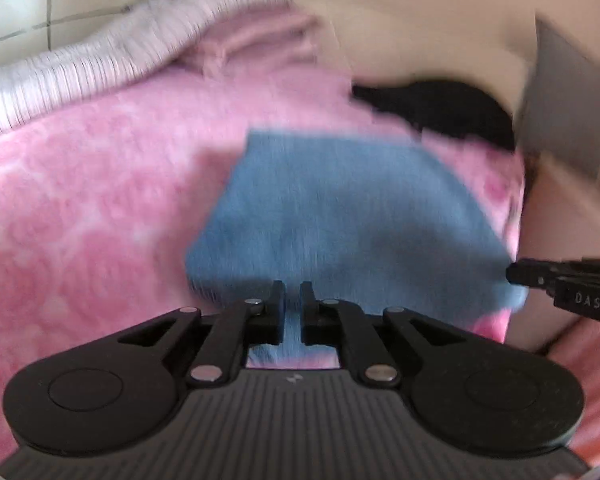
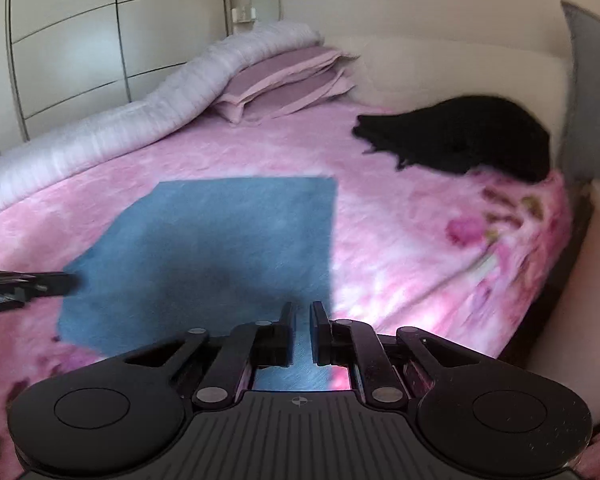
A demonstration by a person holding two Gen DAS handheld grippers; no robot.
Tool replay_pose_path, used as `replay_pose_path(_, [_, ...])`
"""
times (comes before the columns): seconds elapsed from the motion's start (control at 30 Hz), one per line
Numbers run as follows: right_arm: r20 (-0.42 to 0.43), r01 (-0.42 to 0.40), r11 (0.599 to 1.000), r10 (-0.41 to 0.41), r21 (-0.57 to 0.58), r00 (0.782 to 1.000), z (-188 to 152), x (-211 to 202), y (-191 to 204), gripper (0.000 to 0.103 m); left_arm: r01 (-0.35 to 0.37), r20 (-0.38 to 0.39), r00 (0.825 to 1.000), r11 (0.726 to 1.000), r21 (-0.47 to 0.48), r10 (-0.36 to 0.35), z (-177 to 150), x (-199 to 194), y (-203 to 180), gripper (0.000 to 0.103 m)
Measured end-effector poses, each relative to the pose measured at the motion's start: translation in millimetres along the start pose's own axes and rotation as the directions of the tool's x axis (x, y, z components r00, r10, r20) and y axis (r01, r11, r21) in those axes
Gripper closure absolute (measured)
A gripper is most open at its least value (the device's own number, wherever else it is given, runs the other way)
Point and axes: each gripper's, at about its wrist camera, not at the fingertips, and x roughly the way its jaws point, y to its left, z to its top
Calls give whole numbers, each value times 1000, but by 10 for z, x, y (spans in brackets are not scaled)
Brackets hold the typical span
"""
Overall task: Fold clothes
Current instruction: 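Open both grippers and withdraw them from the folded jeans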
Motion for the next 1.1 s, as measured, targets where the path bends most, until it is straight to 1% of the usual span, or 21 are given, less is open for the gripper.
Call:
replay_pose_path(0.03, [-27, 12, 1000, -12, -11, 1000, -63, 57, 20, 94, -19, -10, 1000, 1000, 9, 19, -55, 51, -18, 98])
replay_pose_path(0.07, [-41, 20, 1000, -21, -14, 999, -93, 75, 31, 93, -30, -2, 1000, 1000, -7, 30, -72, 33, -22, 98])
replay_pose_path(0.17, [-43, 33, 999, -33, 0, 999, -79, 5, 33, 92, -17, 2, 1000, 998, -54, 17, -18, -116, -33, 99])
replay_pose_path(0.27, [-44, 46, 999, -45, 15, 998, -65, -65, 35, 92, 26, 47, 999, 999, -23, -25, -16, -244, -162, 99])
replay_pose_path(0.33, [-31, 33, 999, -33, 16, 999, -58, -75, 56, 92, 39, 45, 998, 999, 12, -40, -37, -194, -240, 98])
replay_pose_path(0.4, [-36, 23, 1000, -22, 19, 999, -72, -20, 67, 92, 19, 10, 1000, 999, 42, -19, -102, -34, -272, 90])
replay_pose_path(0.47, [-56, 41, 999, -41, 4, 998, -95, 43, 64, 91, 24, 19, 1000, 1000, 7, -24, -172, 3, -206, 87])
replay_pose_path(0.6, [-99, 74, 997, -76, -24, 992, -130, 145, 58, 90, -15, -30, 999, 1000, -10, 15, -159, -114, -181, 88])
replay_pose_path(0.67, [-137, 87, 996, -90, -28, 986, -130, 104, 60, 89, -37, -56, 998, 999, -14, 36, -150, -182, -176, 88])
replay_pose_path(0.73, [-180, 98, 995, -100, -20, 979, -184, 53, 64, 88, -73, -81, 994, 997, -9, 72, -152, -279, -217, 88])
replay_pose_path(0.83, [-209, 101, 995, -99, -2, 973, -306, -61, 93, 85, -110, -106, 988, 994, -5, 109, -163, -449, -276, 88])
replay_pose_path(0.9, [-225, 102, 995, -98, 10, 970, -365, -145, 130, 80, -135, -113, 984, 991, 3, 134, -166, -572, -322, 88])
replay_pose_path(0.93, [-228, 100, 995, -93, 18, 969, -374, -189, 152, 73, -146, -110, 983, 989, 11, 146, -159, -644, -352, 88])
replay_pose_path(0.97, [-230, 96, 995, -88, 26, 969, -372, -233, 177, 63, -155, -104, 982, 988, 21, 157, -151, -696, -374, 87])
replay_pose_path(1.0, [-226, 94, 995, -85, 31, 970, -359, -281, 203, 58, -165, -98, 981, 986, 30, 167, -143, -748, -395, 84])
replay_pose_path(1.03, [-218, 94, 995, -84, 33, 972, -334, -333, 229, 49, -172, -91, 980, 984, 36, 175, -131, -807, -418, 82])
replay_pose_path(1.07, [-209, 93, 995, -84, 35, 974, -308, -385, 256, 44, -173, -84, 981, 984, 37, 176, -126, -866, -432, 78])
replay_pose_path(1.1, [-201, 91, 995, -82, 34, 976, -282, -434, 282, 43, -175, -77, 981, 984, 37, 177, -121, -925, -446, 76])
